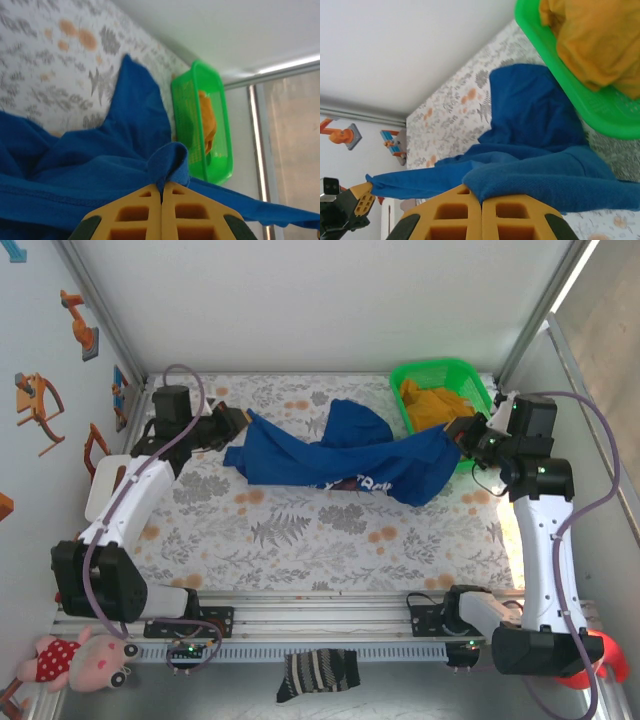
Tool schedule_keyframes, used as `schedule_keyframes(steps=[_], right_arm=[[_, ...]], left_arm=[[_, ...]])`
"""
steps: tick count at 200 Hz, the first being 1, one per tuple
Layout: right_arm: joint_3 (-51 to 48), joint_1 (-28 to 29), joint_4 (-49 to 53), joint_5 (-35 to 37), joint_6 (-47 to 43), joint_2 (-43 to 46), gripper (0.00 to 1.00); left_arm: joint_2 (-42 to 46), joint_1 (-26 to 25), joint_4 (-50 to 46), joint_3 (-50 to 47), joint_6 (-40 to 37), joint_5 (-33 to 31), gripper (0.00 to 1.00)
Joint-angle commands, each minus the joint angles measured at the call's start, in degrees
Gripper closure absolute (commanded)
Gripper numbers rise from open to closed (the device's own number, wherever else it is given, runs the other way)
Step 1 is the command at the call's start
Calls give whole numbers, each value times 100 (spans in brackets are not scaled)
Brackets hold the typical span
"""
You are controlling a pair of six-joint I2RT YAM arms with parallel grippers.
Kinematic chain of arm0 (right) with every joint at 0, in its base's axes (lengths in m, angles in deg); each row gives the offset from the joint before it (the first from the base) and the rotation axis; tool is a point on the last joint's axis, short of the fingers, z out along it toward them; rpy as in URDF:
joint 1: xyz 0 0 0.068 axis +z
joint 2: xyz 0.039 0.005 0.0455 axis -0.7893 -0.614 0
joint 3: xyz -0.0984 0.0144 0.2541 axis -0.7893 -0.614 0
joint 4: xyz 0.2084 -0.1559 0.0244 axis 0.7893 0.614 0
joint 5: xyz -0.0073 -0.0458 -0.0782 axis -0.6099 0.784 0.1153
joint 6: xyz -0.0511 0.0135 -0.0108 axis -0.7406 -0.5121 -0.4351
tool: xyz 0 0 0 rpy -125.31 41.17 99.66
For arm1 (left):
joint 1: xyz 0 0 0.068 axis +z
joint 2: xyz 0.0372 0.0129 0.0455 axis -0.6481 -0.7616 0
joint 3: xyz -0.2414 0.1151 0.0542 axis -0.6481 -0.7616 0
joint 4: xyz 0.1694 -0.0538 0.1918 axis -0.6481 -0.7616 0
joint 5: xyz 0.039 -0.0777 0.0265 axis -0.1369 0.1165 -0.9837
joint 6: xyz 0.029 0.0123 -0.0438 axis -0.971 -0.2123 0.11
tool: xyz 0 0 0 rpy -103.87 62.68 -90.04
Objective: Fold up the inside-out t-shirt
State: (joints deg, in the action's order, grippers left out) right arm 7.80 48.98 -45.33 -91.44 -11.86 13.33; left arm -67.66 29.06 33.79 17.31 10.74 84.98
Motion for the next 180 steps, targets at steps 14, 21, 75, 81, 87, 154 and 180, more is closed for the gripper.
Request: schedule_keyframes(steps=[14,21,75,81,87,154,180], right_arm=[[-364,-46,-346,245,-58,64,100],[-410,-47,-351,304,-96,34,100],[-718,-42,-400,558,-258,-182,100],[-735,-39,-407,549,-266,-194,100],[-750,-46,-415,545,-266,-202,100],[-807,-43,-464,457,-311,-168,100],[-825,-46,-498,439,-293,-163,100]], left_arm=[[-1481,-196,58,605,-220,54,100],[-1846,-222,62,844,-244,64,100],[-3910,-327,43,2472,-319,50,98],[-3978,-333,27,2525,-359,37,92],[-4023,-328,0,2542,-403,6,82],[-2751,-335,-185,1082,-860,-775,52],[-2254,-379,-86,305,-884,-1152,52]])
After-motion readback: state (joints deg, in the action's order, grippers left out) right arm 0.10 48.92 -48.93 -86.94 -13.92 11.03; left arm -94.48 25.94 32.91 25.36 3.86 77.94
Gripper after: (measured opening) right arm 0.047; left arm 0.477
